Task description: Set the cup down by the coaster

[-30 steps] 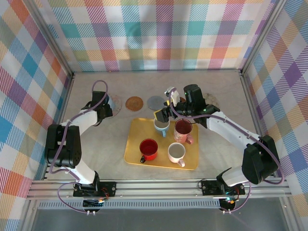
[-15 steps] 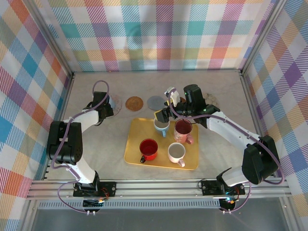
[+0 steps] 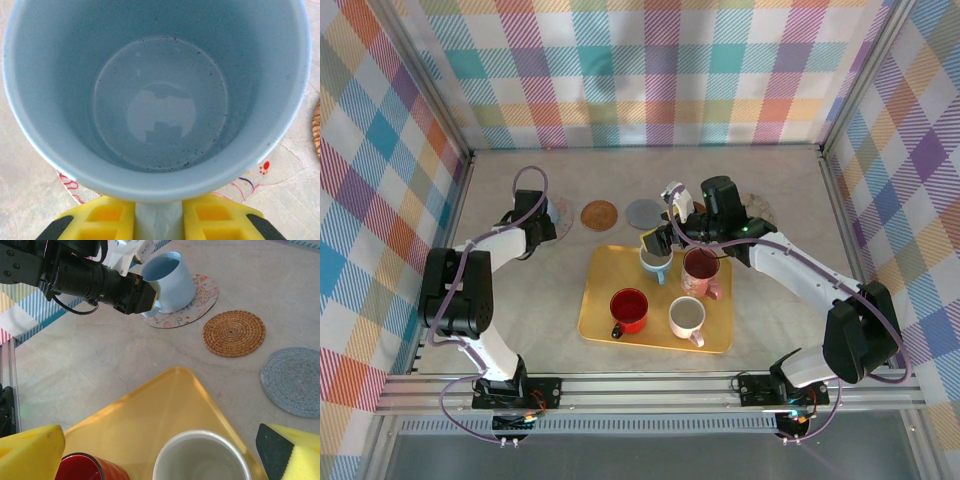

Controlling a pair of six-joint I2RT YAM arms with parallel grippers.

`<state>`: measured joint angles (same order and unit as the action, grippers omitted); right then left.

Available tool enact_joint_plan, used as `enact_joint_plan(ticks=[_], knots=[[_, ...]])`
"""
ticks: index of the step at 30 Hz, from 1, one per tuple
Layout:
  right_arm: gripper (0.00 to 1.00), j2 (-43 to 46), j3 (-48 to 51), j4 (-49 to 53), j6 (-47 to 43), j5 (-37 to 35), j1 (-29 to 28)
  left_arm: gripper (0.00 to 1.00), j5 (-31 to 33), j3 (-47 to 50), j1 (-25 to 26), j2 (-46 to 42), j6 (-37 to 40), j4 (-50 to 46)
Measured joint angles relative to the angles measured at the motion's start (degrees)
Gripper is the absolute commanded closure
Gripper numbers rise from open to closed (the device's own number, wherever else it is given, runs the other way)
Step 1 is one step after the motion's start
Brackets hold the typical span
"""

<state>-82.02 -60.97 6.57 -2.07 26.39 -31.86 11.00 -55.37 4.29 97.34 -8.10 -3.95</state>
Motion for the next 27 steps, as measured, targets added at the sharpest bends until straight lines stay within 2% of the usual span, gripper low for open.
enact_joint_plan(ticks=[7,22,27], knots=[[0.01,0.0,0.0,0.63,-0.2,-0.39,0.0,0.8,-0.04,-1.53,0.0,1.2,-0.02,-0.37],[0.01,0.0,0.0,0.81,-0.37,-0.39,0.0,0.65,-0.98,-2.75,0.0,0.83,-1.14,-2.05],[0.01,0.0,0.0,0.81,-0.37,-0.39,0.0,0.53,-1.57,-2.75,0.0,-1.44,-1.86,-4.39]])
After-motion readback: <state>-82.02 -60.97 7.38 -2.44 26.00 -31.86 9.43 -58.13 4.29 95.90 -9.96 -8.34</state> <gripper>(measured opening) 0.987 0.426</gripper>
